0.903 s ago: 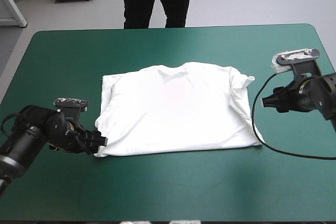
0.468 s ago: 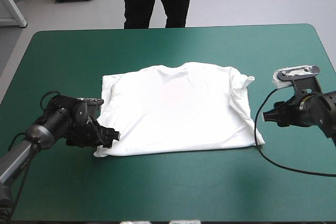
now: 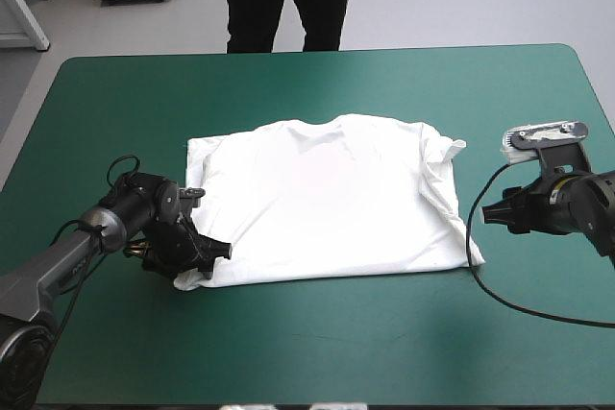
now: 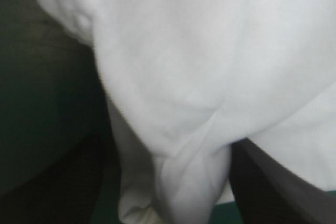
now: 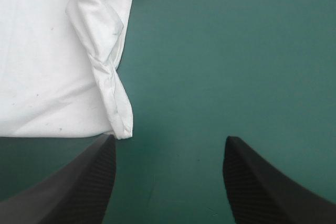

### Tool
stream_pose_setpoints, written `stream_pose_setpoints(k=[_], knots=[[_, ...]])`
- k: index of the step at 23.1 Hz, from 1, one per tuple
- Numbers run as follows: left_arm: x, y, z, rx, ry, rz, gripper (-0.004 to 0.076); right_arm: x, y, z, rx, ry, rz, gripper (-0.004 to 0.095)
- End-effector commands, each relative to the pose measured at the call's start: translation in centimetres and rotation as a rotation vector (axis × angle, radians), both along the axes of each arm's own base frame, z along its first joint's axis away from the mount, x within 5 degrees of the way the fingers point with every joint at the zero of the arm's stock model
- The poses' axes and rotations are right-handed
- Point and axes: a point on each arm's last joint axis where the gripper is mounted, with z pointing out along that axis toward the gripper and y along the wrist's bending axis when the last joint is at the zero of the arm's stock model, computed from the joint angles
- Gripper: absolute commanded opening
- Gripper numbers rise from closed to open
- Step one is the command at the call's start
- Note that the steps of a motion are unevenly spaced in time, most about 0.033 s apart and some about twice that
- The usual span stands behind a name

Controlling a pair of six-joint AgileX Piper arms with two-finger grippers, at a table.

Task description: Fold the cloth

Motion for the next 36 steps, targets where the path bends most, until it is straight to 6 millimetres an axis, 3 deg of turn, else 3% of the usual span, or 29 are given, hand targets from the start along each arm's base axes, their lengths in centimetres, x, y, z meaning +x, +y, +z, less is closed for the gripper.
stream_pose_setpoints(k=[1, 5, 7, 10, 12, 21, 29, 33, 34, 35, 36], knots=[[0.4, -0.6, 0.1, -0.031, -0.012, -0.002, 0.0421, -0.3, -0.1, 1.3, 0.018, -0.074, -0.003, 0.0568], [0.7, -0.8, -0.7, -0.042, 0.011, 0.008, 0.0293, -0.5, 0.1, 0.8, 0.035, -0.050, 0.000, 0.0568], [0.9, -0.9, -1.0, -0.045, 0.011, 0.009, 0.0175, -0.7, 0.0, -1.0, 0.022, 0.009, -0.001, 0.0568], [1.0, -1.0, -1.3, -0.045, 0.012, -0.021, -0.0005, -0.8, 0.2, -5.3, 0.022, 0.083, 0.016, 0.0568], [1.1, -1.0, -1.3, -0.045, 0.009, -0.028, -0.0009, -0.3, 0.6, -7.5, 0.049, 0.094, 0.030, 0.0568], [1.0, -0.9, -1.3, -0.043, 0.018, -0.039, -0.0009, 5.1, 2.1, -13.9, 0.060, 0.208, 0.036, 0.0568], [0.9, -1.0, -1.3, -0.044, 0.027, -0.040, -0.0009, 6.7, 2.7, -16.9, 0.066, 0.297, 0.041, 0.0563], [0.9, -1.0, -1.3, -0.044, 0.027, -0.040, -0.0009, 6.8, 2.9, -18.0, 0.064, 0.364, 0.047, 0.0342], [0.9, -1.0, -1.3, -0.044, 0.027, -0.040, -0.0009, 6.8, 2.9, -18.1, 0.069, 0.370, 0.048, 0.0256], [0.9, -1.0, -1.3, -0.045, 0.023, -0.040, -0.0009, 6.8, 3.0, -18.3, 0.073, 0.379, 0.045, 0.0074], [1.0, -1.0, -1.2, -0.046, 0.016, -0.039, -0.0009, 6.8, 3.0, -18.3, 0.072, 0.381, 0.045, 0.0001]])
